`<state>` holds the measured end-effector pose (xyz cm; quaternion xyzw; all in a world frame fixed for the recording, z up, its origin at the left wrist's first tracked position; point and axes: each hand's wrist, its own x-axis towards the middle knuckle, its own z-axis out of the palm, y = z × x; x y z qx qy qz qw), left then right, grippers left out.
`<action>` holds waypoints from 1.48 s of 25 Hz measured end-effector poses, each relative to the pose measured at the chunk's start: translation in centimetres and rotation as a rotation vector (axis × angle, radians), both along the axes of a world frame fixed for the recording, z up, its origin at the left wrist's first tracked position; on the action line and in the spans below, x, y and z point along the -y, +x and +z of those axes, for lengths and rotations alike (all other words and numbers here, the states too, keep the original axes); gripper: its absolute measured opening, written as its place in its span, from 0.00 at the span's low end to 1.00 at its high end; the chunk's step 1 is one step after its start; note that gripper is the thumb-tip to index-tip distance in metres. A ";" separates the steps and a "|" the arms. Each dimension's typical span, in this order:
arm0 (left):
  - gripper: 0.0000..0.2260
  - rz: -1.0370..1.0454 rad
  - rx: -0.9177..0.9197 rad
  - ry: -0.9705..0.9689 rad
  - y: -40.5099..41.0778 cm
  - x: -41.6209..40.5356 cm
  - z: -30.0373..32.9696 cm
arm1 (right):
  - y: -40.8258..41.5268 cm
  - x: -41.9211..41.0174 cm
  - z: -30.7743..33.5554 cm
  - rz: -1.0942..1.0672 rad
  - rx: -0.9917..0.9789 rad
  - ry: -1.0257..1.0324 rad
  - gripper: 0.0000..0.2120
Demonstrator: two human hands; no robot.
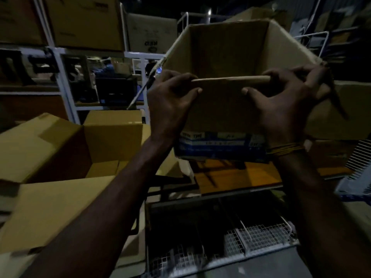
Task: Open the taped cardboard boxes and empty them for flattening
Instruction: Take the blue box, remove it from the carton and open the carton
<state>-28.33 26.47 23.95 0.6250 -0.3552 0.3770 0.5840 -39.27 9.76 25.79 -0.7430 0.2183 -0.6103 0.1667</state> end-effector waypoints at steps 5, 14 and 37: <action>0.12 0.185 0.056 -0.045 1.7 -10.8 2.3 | 4.0 -9.2 2.8 0.190 0.017 -0.034 0.18; 0.12 0.476 0.065 0.056 3.7 -26.5 -1.2 | 11.2 -22.9 -1.8 0.538 0.015 0.001 0.17; 0.16 0.505 -0.254 0.269 7.1 -32.0 -0.2 | 14.7 -27.1 -1.3 0.566 -0.309 0.104 0.15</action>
